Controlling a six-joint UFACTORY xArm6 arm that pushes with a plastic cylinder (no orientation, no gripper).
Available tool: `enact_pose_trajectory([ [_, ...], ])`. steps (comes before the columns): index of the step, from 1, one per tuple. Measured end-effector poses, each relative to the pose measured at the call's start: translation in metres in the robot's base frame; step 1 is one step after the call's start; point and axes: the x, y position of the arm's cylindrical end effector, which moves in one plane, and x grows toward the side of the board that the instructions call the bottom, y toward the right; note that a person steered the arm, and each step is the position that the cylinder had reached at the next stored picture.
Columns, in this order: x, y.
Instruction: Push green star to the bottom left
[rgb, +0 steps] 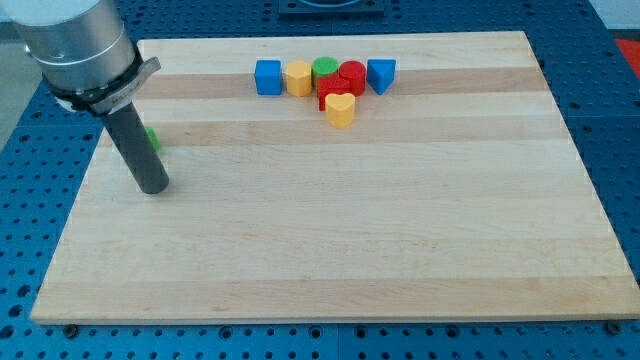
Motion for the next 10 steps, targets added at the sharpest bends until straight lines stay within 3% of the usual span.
enact_pose_trajectory([
  [3, -0.108, 0.06],
  [4, -0.122, 0.037],
  [6, -0.039, 0.015],
  [7, -0.038, 0.014],
  [9, -0.12, -0.003],
  [10, -0.123, -0.042],
])
